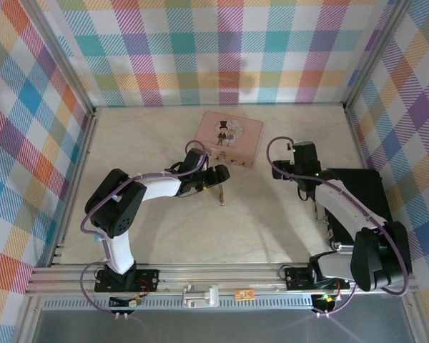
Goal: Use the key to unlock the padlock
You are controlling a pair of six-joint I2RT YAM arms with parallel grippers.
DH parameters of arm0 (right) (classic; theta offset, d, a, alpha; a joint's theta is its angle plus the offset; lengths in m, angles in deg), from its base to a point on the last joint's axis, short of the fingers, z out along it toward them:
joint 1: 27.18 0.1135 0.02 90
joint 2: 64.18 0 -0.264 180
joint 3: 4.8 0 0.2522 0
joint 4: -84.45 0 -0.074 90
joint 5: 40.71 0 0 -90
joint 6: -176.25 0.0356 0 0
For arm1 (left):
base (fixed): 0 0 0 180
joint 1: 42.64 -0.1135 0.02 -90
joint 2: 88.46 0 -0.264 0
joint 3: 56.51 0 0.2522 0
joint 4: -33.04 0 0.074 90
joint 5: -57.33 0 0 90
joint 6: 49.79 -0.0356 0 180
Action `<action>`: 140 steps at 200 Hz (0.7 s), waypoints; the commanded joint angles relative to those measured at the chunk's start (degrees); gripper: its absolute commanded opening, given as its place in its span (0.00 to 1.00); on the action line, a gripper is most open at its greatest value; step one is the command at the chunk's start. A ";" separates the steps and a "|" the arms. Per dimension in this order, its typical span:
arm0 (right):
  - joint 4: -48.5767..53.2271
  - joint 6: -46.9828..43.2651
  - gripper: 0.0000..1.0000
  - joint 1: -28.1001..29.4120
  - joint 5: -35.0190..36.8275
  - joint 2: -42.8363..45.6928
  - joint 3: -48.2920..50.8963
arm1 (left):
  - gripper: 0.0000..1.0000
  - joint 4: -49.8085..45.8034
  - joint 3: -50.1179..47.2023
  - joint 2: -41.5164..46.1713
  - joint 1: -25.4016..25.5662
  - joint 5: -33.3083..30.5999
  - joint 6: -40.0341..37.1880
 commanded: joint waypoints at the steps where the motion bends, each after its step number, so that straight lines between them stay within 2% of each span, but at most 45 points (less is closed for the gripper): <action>1: -7.35 -2.56 0.89 -3.59 -1.53 -2.14 1.47 | 0.94 -5.32 1.87 5.29 -0.93 -3.44 -4.08; 10: -9.05 -2.99 0.89 -4.73 -2.31 -3.16 1.89 | 1.00 -6.69 2.31 6.67 -1.72 -3.88 -5.17; 28: -13.55 -4.50 0.89 -6.44 -2.53 -5.30 3.44 | 1.00 -9.76 3.03 9.48 -3.95 -5.97 -8.12; 59: -29.01 -7.20 0.89 -8.65 -3.60 -7.77 9.84 | 1.00 -14.58 3.04 15.29 -9.43 -11.37 -14.21; 76: -34.98 -7.18 0.89 -9.99 -5.67 -9.21 12.06 | 1.00 -15.87 1.44 19.25 -12.62 -16.36 -17.54; 106: -44.76 -5.89 0.89 -11.21 -10.79 -11.06 15.61 | 1.00 -11.21 -5.94 26.23 -17.37 -28.38 -25.76; 122: -53.44 -5.58 0.89 -11.28 -10.48 -12.70 19.20 | 1.00 -7.53 -10.37 28.60 -19.73 -32.59 -30.30; 132: -54.37 -5.79 0.89 -11.39 -11.19 -11.65 20.43 | 1.00 -5.30 -12.96 29.67 -20.46 -36.06 -33.80; 140: -57.33 -6.70 0.99 -11.41 -13.33 -12.31 21.82 | 1.00 -4.57 -14.41 30.20 -20.96 -39.04 -35.54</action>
